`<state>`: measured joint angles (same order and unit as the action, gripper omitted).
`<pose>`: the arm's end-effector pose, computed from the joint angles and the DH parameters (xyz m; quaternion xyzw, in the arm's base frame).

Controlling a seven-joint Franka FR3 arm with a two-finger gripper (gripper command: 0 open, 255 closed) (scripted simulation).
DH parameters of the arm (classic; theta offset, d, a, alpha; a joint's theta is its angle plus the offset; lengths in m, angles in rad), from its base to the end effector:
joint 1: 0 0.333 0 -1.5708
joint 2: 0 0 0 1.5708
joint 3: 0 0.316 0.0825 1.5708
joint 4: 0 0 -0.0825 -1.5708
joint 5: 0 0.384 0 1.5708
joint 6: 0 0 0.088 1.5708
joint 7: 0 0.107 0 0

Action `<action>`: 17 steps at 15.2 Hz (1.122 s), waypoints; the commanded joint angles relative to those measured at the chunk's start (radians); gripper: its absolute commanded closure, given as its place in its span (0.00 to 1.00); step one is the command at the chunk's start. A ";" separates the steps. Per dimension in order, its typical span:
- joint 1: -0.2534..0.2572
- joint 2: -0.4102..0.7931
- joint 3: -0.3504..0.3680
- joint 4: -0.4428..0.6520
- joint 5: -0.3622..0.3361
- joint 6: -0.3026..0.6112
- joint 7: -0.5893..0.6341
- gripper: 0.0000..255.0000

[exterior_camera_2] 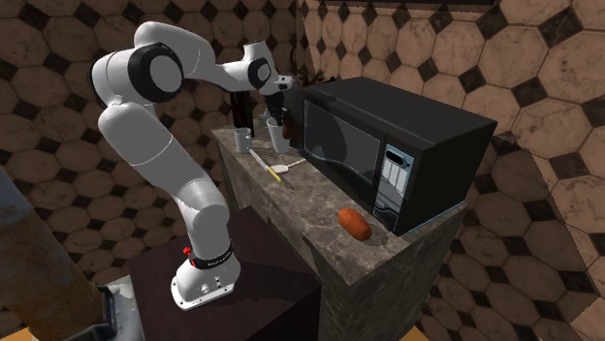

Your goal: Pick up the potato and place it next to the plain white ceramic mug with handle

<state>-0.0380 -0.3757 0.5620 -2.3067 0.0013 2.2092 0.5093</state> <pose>0.4016 0.2512 0.4922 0.9890 0.0021 0.1445 0.0316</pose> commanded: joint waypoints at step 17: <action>0.159 0.688 0.269 0.635 -0.543 -0.241 0.594 1.00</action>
<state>0.1063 0.2917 0.8353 -1.6864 -0.5242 1.9729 1.0893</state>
